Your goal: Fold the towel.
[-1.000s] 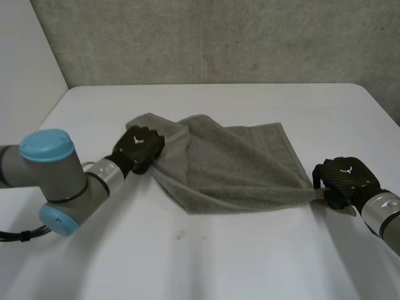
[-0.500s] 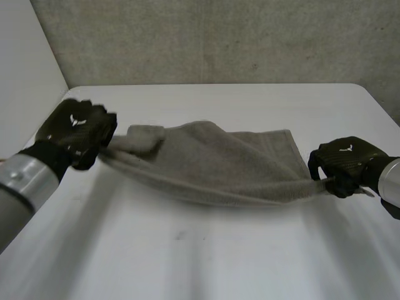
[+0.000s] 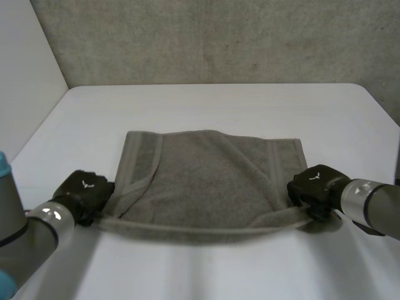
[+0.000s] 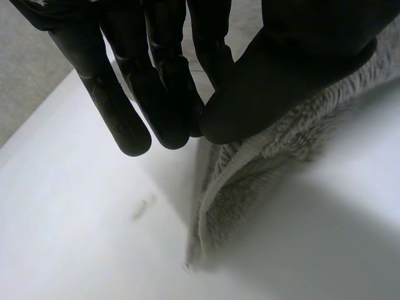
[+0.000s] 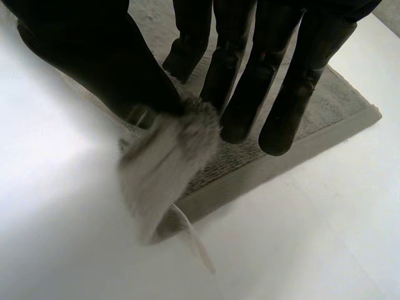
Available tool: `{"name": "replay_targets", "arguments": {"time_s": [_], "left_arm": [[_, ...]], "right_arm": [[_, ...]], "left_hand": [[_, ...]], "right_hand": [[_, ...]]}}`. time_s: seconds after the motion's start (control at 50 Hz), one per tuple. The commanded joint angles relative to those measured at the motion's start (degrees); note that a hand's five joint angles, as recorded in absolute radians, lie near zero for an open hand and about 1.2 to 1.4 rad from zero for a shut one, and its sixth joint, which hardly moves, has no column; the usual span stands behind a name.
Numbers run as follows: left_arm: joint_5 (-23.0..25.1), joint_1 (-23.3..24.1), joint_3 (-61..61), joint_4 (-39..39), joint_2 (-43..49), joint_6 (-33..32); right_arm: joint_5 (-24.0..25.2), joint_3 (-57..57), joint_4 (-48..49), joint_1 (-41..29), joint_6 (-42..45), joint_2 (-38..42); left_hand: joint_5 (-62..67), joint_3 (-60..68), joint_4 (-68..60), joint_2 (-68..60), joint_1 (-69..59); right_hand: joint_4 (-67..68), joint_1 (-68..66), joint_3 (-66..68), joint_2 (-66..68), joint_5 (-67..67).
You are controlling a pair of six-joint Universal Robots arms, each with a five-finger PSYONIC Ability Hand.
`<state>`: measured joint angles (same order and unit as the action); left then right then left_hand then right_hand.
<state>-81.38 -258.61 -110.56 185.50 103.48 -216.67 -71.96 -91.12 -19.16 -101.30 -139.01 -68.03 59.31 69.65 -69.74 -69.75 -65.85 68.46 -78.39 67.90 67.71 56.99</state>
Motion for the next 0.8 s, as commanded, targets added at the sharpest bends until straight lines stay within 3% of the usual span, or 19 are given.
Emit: {"name": "replay_targets", "arguments": {"time_s": [0.02,0.16,0.34,0.38,0.42,0.46,0.62,0.8], "left_arm": [[-0.1,0.6,11.4,5.7,7.6,0.9],[0.0,1.7,18.0,5.6,8.8,3.5],[0.8,2.7,11.4,4.5,8.8,3.9],[0.8,2.5,9.8,4.4,8.8,3.8],[0.7,1.9,7.4,4.4,8.1,3.7],[0.8,1.7,6.7,4.5,7.8,3.7],[0.7,-1.9,5.7,4.5,4.2,3.8],[0.7,-2.8,1.9,3.9,-1.8,3.8]], "right_arm": [[-3.4,7.6,2.3,-3.1,-1.3,5.0],[-3.5,11.8,3.4,-4.3,-4.9,4.8],[-3.5,8.5,4.0,-4.3,-5.0,5.4],[-3.5,7.8,4.6,-4.3,-5.0,5.5],[-3.4,6.4,6.0,-4.0,-5.0,5.6],[-3.4,5.8,6.5,-3.8,-5.0,5.6],[-3.3,4.6,7.2,-3.8,-5.1,5.5],[-3.3,3.8,7.4,-3.8,-5.1,5.6]], "left_hand": [[10.7,10.4,-10.3,-10.2,-14.2],[10.7,10.4,-10.3,-10.2,-14.2],[10.7,10.4,-10.3,-10.2,-14.2],[4.0,3.6,-3.6,-3.5,-7.4],[-17.0,-17.3,17.4,17.4,13.5],[-20.4,-20.7,20.8,20.8,16.9],[-22.8,-23.1,23.2,23.2,19.3],[-23.3,-23.6,23.7,23.7,19.8]], "right_hand": [[11.5,-1.6,12.1,12.3,13.0],[11.5,-1.6,12.1,12.3,13.0],[11.5,-1.6,12.1,12.3,13.0],[11.5,-1.6,12.1,12.3,13.0],[11.5,-1.6,12.1,12.3,13.0],[11.5,-1.6,12.1,12.3,13.0],[11.5,-1.6,12.1,12.3,13.0],[11.5,-1.6,12.1,12.3,13.0]]}}
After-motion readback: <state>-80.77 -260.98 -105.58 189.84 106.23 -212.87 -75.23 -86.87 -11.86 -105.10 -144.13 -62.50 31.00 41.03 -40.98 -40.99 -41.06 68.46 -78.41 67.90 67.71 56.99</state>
